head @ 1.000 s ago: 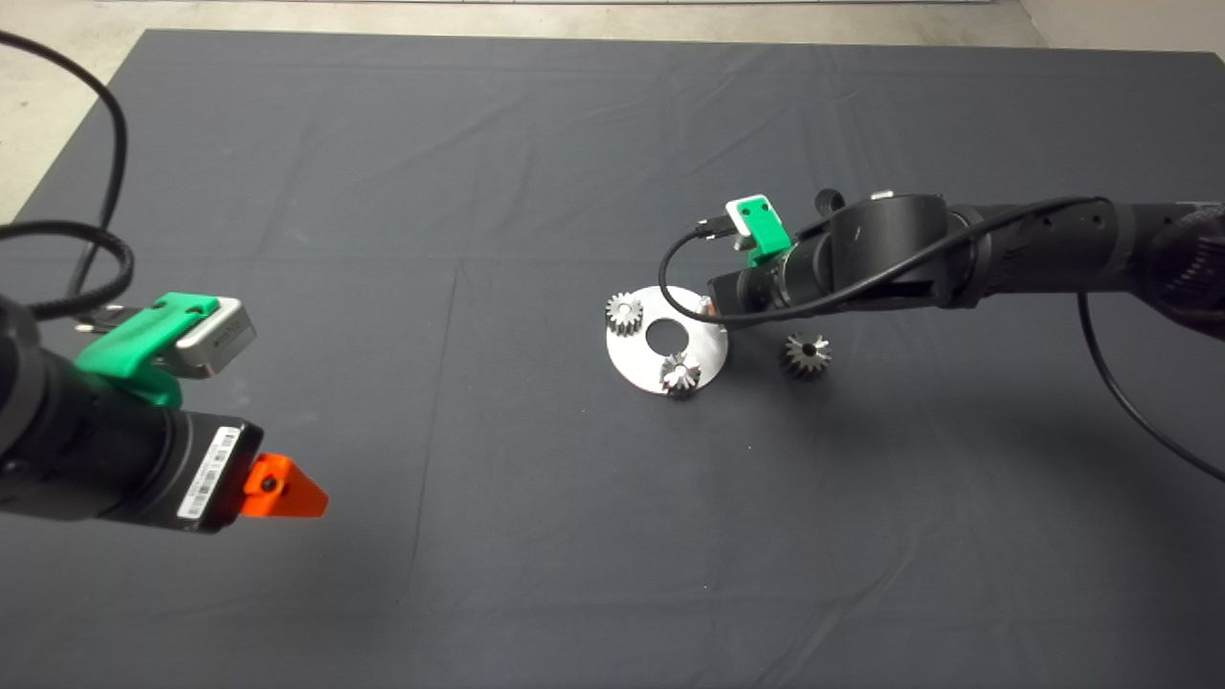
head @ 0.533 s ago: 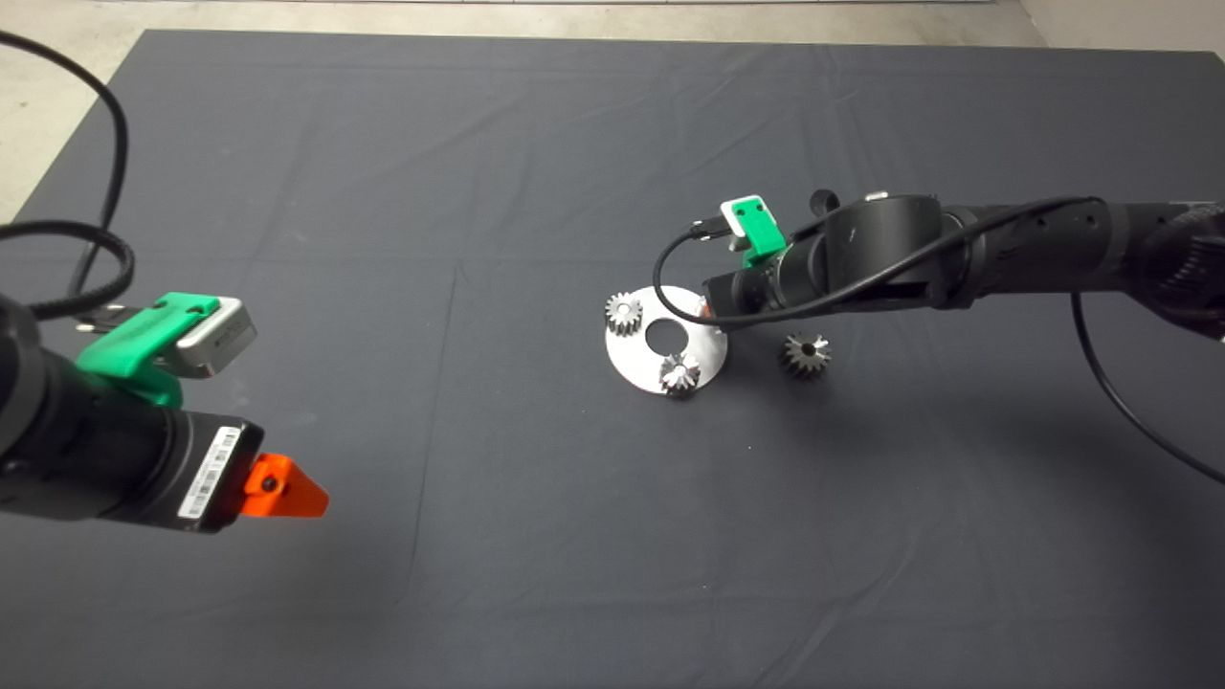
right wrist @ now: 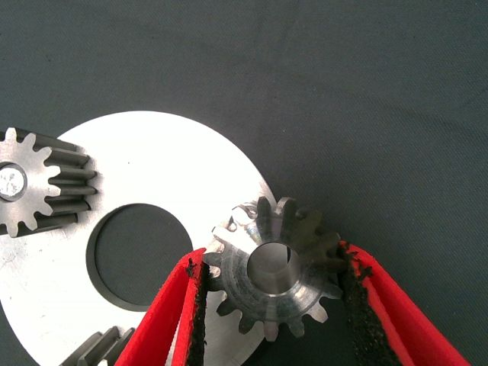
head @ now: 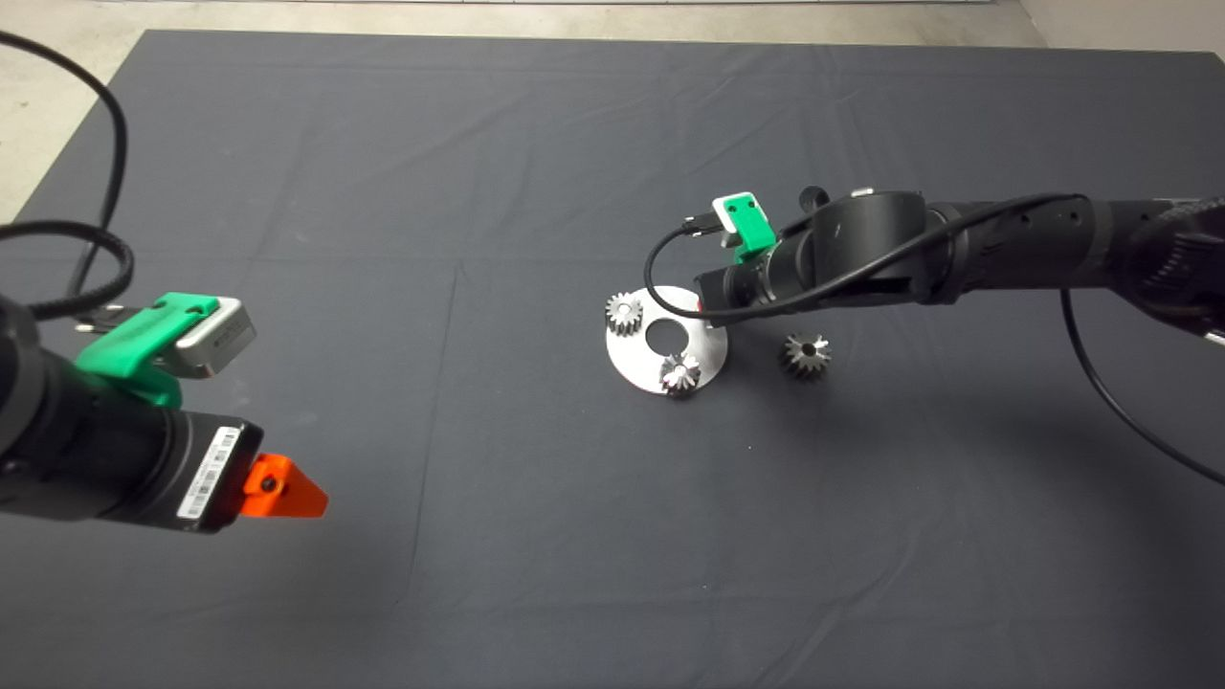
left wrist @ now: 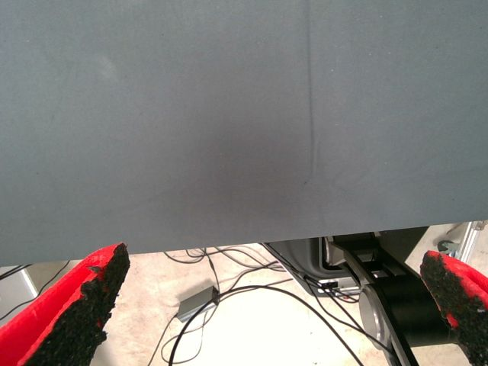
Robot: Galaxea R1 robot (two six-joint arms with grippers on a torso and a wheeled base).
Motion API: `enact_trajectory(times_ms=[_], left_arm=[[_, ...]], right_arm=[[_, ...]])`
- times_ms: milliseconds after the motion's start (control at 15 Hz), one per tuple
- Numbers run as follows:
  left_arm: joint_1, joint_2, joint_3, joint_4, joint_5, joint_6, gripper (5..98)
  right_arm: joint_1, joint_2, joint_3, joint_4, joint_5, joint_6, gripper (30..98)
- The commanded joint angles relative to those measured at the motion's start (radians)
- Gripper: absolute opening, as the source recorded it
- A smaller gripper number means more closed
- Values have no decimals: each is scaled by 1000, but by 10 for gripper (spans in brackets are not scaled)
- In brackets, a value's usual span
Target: Remove an incorrectly installed larger gear and replace it with the correct smaller gear
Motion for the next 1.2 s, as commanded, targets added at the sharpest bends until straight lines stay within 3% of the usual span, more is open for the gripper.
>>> enact_trajectory(times_ms=[0,1133], left_arm=[[-11,0,10,-19,10,-2,981],[-11,0,10,-18,10,-2,981]], right_arm=[[24,10,-22,-34,4,10,400],[24,33,-18,-34,4,12,401]])
